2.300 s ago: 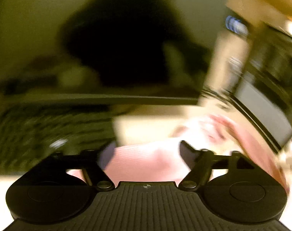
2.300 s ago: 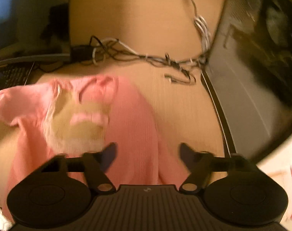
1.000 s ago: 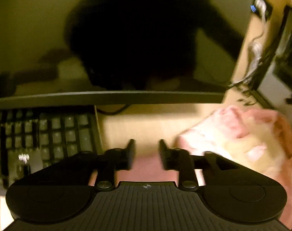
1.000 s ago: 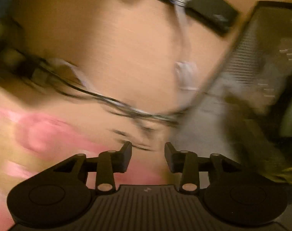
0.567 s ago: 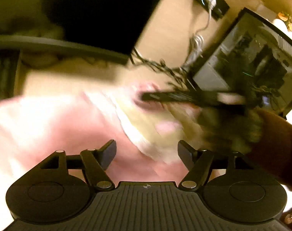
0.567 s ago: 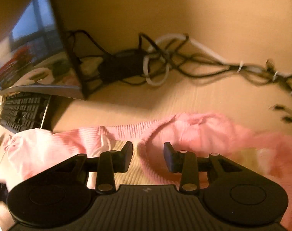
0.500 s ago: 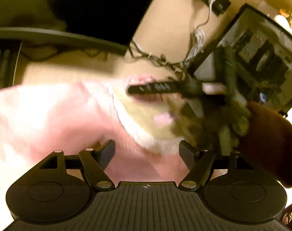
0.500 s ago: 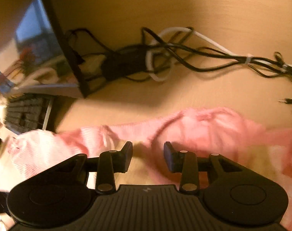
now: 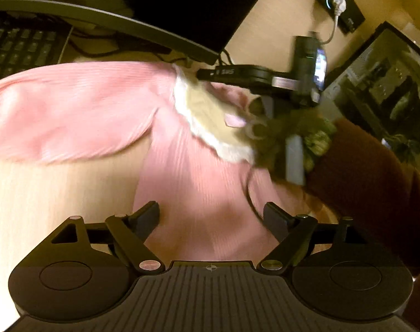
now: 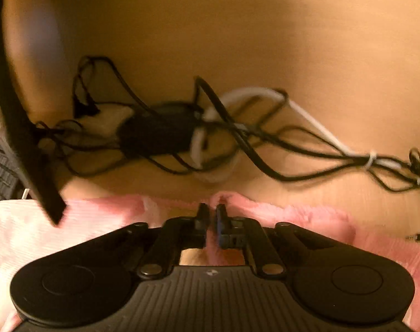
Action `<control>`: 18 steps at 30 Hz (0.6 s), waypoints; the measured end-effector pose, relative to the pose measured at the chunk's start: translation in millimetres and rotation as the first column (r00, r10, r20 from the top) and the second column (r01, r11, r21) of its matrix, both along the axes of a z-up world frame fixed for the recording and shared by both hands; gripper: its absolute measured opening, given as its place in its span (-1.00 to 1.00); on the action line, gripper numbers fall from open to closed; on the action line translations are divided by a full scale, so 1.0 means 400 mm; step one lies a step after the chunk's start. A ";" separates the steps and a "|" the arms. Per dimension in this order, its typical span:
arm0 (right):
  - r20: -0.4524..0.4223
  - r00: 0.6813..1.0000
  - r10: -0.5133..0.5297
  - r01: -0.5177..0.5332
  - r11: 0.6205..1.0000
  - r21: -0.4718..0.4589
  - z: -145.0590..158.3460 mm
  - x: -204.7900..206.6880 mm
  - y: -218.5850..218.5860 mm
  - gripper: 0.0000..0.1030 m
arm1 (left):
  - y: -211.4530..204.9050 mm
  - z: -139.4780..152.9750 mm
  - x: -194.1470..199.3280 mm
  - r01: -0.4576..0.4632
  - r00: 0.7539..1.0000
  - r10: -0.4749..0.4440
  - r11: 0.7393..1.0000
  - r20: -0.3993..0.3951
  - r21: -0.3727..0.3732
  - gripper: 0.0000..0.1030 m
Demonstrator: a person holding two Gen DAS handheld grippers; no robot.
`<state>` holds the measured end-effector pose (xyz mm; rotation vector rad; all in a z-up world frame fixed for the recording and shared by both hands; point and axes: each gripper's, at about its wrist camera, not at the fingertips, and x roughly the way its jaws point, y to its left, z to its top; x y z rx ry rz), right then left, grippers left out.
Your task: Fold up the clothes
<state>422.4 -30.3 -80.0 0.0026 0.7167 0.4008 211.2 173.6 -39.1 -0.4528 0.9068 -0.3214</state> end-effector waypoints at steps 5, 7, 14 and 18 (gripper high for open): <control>0.037 0.998 -0.040 0.040 0.999 0.011 0.081 -0.112 -0.087 0.02 | 0.015 0.008 -0.036 0.014 1.000 -0.014 0.999 -0.017 0.033 0.70; 0.055 0.997 -0.045 0.045 0.999 0.002 0.126 -0.212 -0.138 0.34 | 0.026 0.008 -0.052 0.029 0.999 -0.028 0.998 -0.018 0.052 0.71; 0.033 0.949 -0.312 0.313 0.950 -0.017 0.171 -0.600 -0.304 0.69 | 0.044 -0.007 -0.097 0.119 0.993 -0.118 0.988 -0.012 0.096 0.73; 0.013 0.870 -0.492 0.492 0.869 -0.049 0.163 -0.802 -0.391 0.69 | 0.027 -0.032 -0.091 0.172 0.985 -0.174 0.980 0.001 0.102 0.59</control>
